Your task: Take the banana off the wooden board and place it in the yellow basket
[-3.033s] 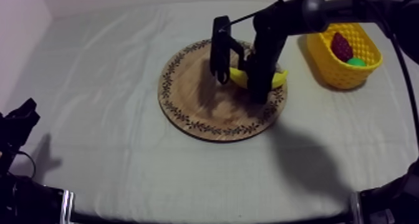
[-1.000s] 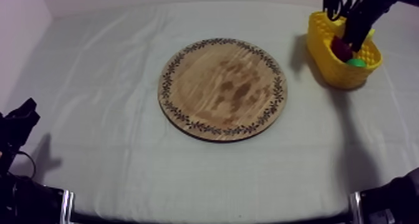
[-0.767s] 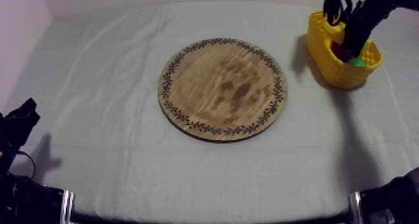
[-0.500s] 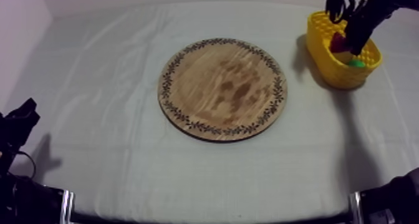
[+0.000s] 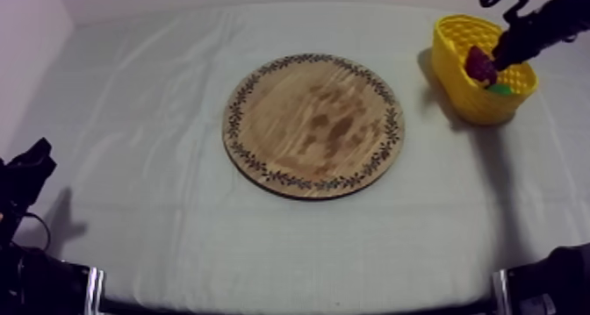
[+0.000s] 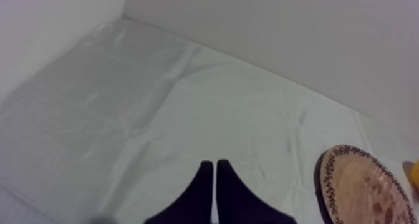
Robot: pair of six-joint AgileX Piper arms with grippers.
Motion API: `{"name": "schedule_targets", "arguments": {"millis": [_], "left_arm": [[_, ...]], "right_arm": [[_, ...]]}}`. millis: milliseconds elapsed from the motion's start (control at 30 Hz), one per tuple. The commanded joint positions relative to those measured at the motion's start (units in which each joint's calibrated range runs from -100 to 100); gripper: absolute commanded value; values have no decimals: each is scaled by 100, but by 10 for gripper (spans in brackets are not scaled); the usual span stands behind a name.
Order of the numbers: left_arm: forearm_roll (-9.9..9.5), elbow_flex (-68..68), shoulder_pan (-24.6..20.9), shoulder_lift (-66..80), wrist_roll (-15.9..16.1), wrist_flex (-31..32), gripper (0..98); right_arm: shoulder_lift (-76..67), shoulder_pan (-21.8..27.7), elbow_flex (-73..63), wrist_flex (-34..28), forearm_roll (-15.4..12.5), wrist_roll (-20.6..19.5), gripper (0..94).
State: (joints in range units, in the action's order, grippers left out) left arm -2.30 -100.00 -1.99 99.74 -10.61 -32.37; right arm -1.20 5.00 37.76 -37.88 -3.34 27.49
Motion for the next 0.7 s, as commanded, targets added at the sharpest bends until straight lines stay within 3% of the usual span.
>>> {"name": "schedule_targets", "arguments": {"millis": [0, 333, 533, 667], "left_arm": [[-2, 0, 0, 0, -1, 4, 1], [-2, 0, 0, 0, -1, 4, 1], [-2, 0, 0, 0, -1, 4, 1], [-2, 0, 0, 0, -1, 4, 1]], "right_arm": [[-498, 85, 684, 183, -164, -88, 154], [-2581, 315, 3209, 1135, -619, 45, 118], [-4451, 531, 4619, 1232, -914, 296, 120], [-5657, 611, 5280, 919, -882, 298, 122]]}}
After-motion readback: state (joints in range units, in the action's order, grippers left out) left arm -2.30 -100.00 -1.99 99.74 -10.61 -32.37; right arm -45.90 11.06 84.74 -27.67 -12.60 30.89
